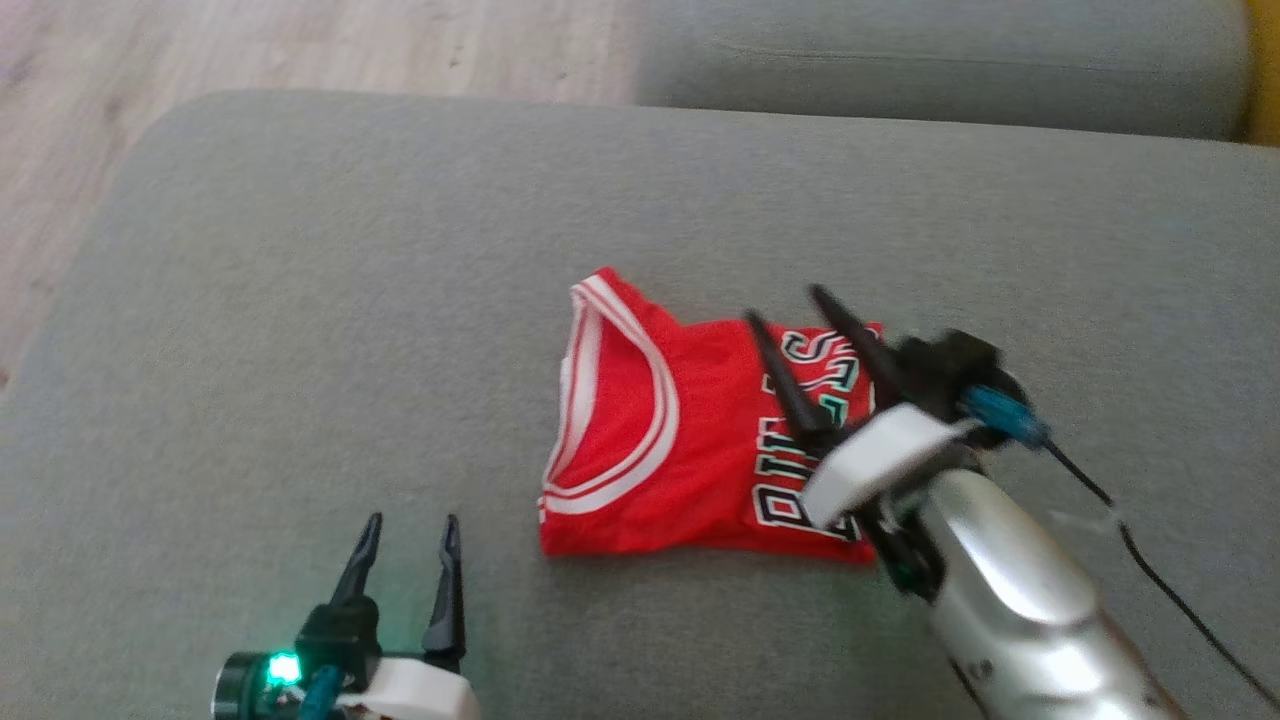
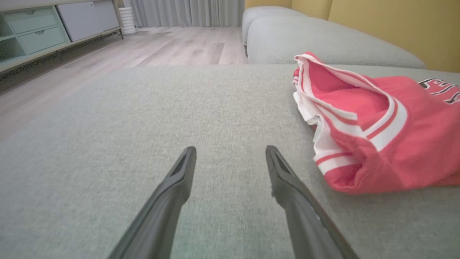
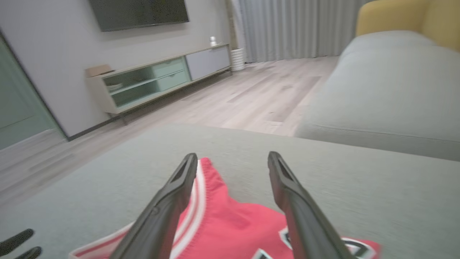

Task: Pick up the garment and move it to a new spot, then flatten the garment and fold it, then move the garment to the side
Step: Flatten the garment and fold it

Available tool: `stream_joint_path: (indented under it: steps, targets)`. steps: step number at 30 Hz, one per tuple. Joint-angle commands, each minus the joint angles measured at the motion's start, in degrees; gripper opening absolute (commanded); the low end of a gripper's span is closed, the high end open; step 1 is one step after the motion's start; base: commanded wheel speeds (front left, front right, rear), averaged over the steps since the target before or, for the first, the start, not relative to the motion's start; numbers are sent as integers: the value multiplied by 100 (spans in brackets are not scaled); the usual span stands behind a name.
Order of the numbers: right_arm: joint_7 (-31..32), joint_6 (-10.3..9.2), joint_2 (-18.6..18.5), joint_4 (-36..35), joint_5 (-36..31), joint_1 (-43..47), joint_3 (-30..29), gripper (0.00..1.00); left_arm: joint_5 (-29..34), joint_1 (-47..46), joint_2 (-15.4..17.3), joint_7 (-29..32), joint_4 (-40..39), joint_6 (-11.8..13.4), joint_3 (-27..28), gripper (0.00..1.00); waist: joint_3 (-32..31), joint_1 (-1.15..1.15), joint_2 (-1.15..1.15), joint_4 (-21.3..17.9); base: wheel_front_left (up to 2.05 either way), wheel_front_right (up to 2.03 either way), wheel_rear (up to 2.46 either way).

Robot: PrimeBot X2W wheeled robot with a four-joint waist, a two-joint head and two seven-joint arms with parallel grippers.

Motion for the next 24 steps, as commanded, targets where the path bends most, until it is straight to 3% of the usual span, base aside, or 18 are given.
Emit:
stream_joint_path:
  steps: [1, 9, 17, 24]
  targets:
    - [-75, -5, 96, -262, -319, 348, -341, 100, 62, -206, 14, -55, -189, 40, 276, 100, -113, 0, 0, -288, 0, 0, 0]
    - [-76, -5, 97, -768, -1153, 1387, -1872, 100, 226, -76, 20, -55, -269, 56, 515, 100, -294, 0, 0, -796, 0, 0, 0]
    - [-76, -5, 98, -951, -1271, 1911, -2139, 100, 326, 125, 19, -55, -431, 118, 625, 100, -349, 0, 0, -1073, 0, 0, 0]
    - [-76, -5, 98, -998, -1218, 1950, -2047, 100, 361, 177, 16, -55, -514, 102, 574, 100, -343, 0, 0, -1030, 0, 0, 0]
